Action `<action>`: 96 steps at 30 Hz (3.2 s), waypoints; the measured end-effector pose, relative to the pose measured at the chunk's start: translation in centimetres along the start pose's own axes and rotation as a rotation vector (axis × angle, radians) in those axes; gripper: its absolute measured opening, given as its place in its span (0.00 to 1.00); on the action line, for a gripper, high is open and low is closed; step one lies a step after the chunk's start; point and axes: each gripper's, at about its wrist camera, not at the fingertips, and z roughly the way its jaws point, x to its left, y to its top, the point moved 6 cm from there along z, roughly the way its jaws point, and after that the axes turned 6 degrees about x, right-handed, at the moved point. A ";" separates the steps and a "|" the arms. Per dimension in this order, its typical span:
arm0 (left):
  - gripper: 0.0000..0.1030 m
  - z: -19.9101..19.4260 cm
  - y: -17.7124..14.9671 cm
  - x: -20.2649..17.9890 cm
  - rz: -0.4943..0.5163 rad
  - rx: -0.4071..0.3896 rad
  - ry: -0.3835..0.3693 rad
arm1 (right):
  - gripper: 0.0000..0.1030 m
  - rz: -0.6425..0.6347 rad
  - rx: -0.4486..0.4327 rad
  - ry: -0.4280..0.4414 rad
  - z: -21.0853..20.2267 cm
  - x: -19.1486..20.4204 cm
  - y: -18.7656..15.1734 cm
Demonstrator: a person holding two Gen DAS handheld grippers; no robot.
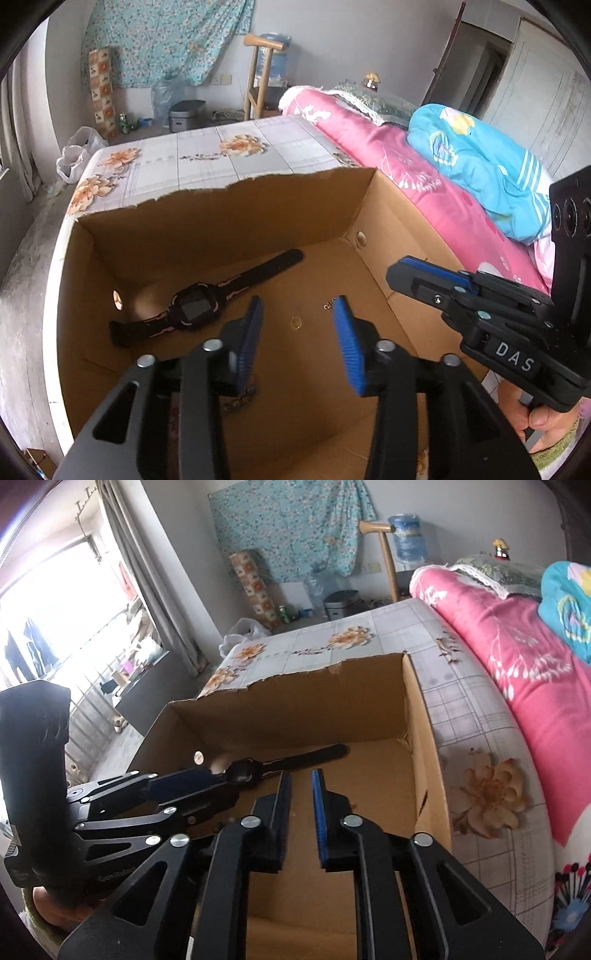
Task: Organize jewelry
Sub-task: 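Carry the ring over the box and open the left gripper, then move the left gripper back to the gold chain on the sheet, then close the left gripper on the gold chain's spring clasp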
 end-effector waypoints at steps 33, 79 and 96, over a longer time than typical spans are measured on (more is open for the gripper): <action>0.61 -11.7 -13.6 -1.5 0.125 -0.193 -0.019 | 0.49 -0.031 -0.103 0.131 -8.7 2.7 -7.5; 0.12 2.9 -16.3 -4.3 0.452 0.068 0.008 | 0.33 0.094 0.202 0.115 -0.1 1.7 -15.3; 0.00 1.6 -17.7 -3.0 0.357 0.052 0.019 | 0.33 0.038 0.200 0.127 -0.7 2.9 -15.9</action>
